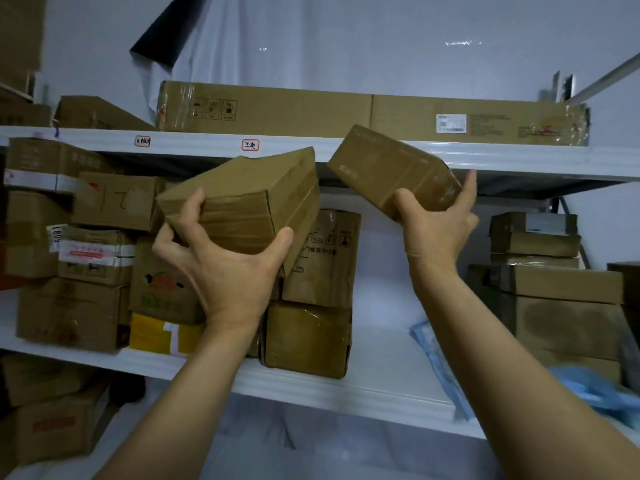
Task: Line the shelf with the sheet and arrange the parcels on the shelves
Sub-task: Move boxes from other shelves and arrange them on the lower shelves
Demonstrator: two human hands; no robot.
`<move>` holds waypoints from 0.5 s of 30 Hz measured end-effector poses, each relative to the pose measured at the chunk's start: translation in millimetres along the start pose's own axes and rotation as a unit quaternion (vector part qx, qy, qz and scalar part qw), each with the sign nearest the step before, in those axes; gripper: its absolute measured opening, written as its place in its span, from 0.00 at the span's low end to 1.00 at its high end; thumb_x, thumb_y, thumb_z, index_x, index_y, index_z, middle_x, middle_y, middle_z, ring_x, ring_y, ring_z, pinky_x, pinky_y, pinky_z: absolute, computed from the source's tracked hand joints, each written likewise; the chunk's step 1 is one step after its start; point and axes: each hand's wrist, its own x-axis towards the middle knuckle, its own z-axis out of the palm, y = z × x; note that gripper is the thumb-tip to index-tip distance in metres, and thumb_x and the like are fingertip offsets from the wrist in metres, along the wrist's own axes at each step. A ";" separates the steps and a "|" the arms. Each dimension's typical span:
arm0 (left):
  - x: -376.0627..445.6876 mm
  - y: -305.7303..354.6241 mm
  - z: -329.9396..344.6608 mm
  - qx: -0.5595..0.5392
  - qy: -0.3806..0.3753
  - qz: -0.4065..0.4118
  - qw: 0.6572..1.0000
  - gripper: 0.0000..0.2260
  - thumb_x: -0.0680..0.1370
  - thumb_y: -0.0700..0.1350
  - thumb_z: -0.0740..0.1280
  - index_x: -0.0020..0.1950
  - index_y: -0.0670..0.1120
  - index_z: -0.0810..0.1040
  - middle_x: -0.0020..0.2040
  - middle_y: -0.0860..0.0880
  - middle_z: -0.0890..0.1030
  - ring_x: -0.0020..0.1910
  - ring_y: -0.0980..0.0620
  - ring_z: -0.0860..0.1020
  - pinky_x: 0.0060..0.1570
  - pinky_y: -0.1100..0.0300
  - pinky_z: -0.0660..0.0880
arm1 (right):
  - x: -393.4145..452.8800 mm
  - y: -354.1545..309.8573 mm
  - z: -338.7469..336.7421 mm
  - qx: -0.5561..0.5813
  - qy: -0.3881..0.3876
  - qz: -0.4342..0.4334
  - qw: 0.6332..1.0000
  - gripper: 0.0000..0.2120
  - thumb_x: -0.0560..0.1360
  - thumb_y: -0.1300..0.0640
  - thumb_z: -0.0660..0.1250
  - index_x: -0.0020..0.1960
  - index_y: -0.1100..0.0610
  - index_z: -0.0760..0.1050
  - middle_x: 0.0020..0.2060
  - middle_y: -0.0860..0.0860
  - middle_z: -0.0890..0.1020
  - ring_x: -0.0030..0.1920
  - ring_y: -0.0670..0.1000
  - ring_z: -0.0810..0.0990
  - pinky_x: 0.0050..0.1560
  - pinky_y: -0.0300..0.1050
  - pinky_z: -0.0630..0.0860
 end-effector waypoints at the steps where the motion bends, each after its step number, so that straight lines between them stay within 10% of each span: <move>1: -7.9 1.0 -0.4 -0.007 -0.010 -0.002 1.000 0.42 0.57 0.62 0.72 0.68 0.54 0.60 0.66 0.39 0.61 0.66 0.43 0.64 0.64 0.46 0.70 | -3.6 5.5 -5.3 0.008 -0.001 0.014 1.000 0.46 0.66 0.47 0.72 0.76 0.43 0.49 0.55 0.48 0.60 0.44 0.42 0.69 0.55 0.47 0.71; 9: -99.8 21.5 16.7 -0.027 -0.135 -0.026 0.990 0.43 0.55 0.58 0.76 0.64 0.58 0.57 0.68 0.40 0.59 0.67 0.40 0.63 0.63 0.57 0.63 | -38.4 54.0 -72.0 -0.097 0.058 0.052 0.992 0.44 0.59 0.55 0.77 0.69 0.50 0.58 0.63 0.55 0.61 0.52 0.50 0.68 0.52 0.44 0.73; 15: -178.6 9.4 16.8 0.015 -0.208 -0.033 0.977 0.45 0.53 0.50 0.82 0.62 0.54 0.59 0.68 0.37 0.59 0.67 0.37 0.63 0.65 0.45 0.68 | -71.1 97.4 -132.8 -0.288 0.052 0.002 0.956 0.43 0.59 0.52 0.79 0.67 0.50 0.60 0.63 0.53 0.64 0.58 0.54 0.72 0.53 0.49 0.73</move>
